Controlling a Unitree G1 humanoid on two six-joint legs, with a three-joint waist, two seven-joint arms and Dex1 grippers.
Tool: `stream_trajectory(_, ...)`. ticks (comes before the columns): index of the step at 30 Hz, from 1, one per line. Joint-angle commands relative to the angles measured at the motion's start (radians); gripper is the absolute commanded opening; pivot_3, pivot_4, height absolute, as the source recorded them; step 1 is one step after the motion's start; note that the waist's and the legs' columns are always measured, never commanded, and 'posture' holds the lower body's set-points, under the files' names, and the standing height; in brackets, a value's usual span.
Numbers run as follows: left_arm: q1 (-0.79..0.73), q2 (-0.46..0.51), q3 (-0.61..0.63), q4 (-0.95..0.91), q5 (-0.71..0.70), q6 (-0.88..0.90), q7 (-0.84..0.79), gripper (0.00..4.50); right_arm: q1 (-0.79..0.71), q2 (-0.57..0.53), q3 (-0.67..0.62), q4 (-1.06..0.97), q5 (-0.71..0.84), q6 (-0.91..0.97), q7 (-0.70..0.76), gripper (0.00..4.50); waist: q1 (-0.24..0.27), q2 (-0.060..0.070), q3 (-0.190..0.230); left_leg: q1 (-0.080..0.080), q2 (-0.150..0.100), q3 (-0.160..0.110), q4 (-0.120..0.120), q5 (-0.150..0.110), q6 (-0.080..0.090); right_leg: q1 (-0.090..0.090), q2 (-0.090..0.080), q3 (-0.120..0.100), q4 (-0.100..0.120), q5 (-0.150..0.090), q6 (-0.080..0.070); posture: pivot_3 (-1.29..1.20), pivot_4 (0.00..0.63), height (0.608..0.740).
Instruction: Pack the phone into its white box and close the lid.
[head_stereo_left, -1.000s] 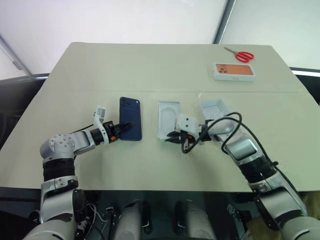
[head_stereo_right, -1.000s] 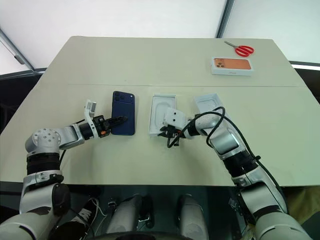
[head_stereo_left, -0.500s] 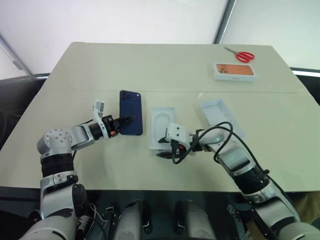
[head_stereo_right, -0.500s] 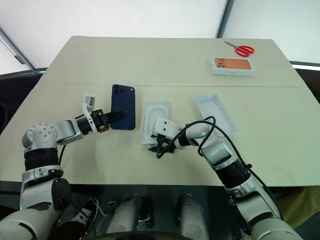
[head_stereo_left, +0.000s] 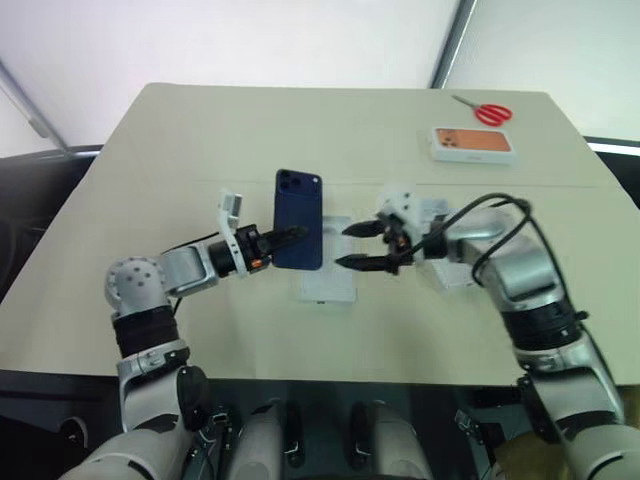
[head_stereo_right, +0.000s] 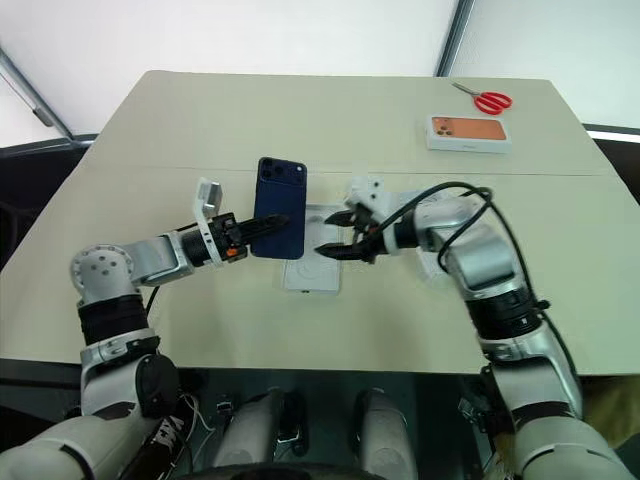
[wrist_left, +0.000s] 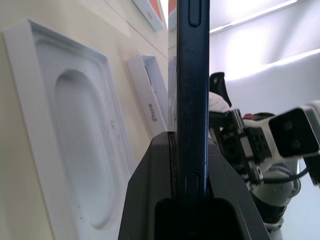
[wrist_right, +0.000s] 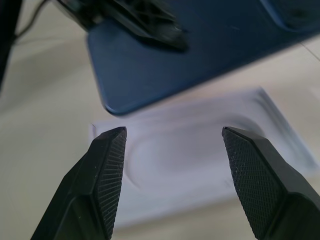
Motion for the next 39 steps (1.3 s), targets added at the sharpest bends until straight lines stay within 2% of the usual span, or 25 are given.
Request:
stream_trajectory(1,0.018,-0.053,0.021,-0.054,-0.042,0.003,0.053,0.00,-0.011,-0.057,-0.054,0.107,-0.024,-0.105,-0.004,3.17,-0.001,0.000,0.000,0.000,0.000,0.000,0.000,0.000,0.000,0.000,0.000,0.000,0.000,0.000,0.000,0.00,0.150,0.738)
stream_trajectory(8,0.063,-0.152,0.008,-0.037,-0.019,-0.027,0.147,0.00,-0.003,-0.065,-0.082,0.166,-0.012,-0.166,-0.015,3.17,0.000,-0.001,0.001,0.000,0.001,0.000,0.000,0.000,0.001,0.000,0.001,0.000,0.000,0.000,0.000,0.00,0.150,0.738)
stream_trajectory(19,0.027,-0.130,-0.020,0.027,-0.012,-0.006,0.153,0.00,-0.007,-0.036,-0.060,0.170,-0.034,-0.191,-0.050,3.17,0.001,-0.001,0.001,0.000,0.000,0.000,0.001,0.000,0.000,0.000,0.000,0.000,0.000,0.000,0.000,0.00,0.150,0.738)
stream_trajectory(25,0.022,-0.125,-0.037,0.039,-0.017,0.002,0.142,2.75,-0.014,-0.023,-0.052,0.169,-0.040,-0.194,-0.058,3.24,0.002,-0.001,0.001,0.000,0.001,0.000,0.001,0.000,0.000,0.000,0.000,0.000,0.000,0.000,0.000,0.00,0.150,0.738)
stream_trajectory(27,0.020,-0.119,-0.045,0.038,-0.011,-0.001,0.140,3.85,-0.015,-0.019,-0.049,0.172,-0.044,-0.197,-0.060,3.24,0.001,-0.001,0.001,0.000,0.001,0.000,0.001,0.000,0.000,0.000,0.000,0.000,0.000,0.000,0.000,0.00,0.150,0.738)
stream_trajectory(28,0.021,-0.112,-0.053,0.029,-0.015,0.002,0.131,4.22,-0.015,-0.018,-0.048,0.173,-0.044,-0.198,-0.062,3.24,0.001,-0.001,0.001,0.000,0.001,0.000,0.001,0.000,0.000,0.000,0.000,0.000,0.000,0.000,0.000,0.00,0.150,0.738)
stream_trajectory(29,0.021,-0.107,-0.056,0.022,-0.020,0.005,0.125,4.41,-0.016,-0.017,-0.046,0.173,-0.044,-0.198,-0.064,3.24,0.001,-0.001,0.001,0.000,0.001,0.000,0.001,0.000,0.000,0.000,0.000,0.000,0.000,0.000,0.000,0.00,0.150,0.738)
stream_trajectory(34,0.012,-0.029,-0.091,0.002,-0.003,-0.010,0.093,4.41,-0.021,-0.007,-0.036,0.186,-0.054,-0.210,-0.066,3.24,-0.004,-0.001,0.001,0.000,0.001,0.000,0.000,0.000,0.000,0.000,0.001,0.000,0.000,0.000,0.000,0.00,0.150,0.738)
stream_trajectory(39,0.022,-0.008,-0.105,-0.023,-0.018,-0.001,0.079,4.41,-0.035,0.011,-0.031,0.202,-0.059,-0.216,-0.070,3.24,-0.002,-0.001,0.001,0.000,0.001,0.000,0.000,0.000,0.000,0.000,0.001,0.000,0.000,0.000,0.000,0.00,0.150,0.738)
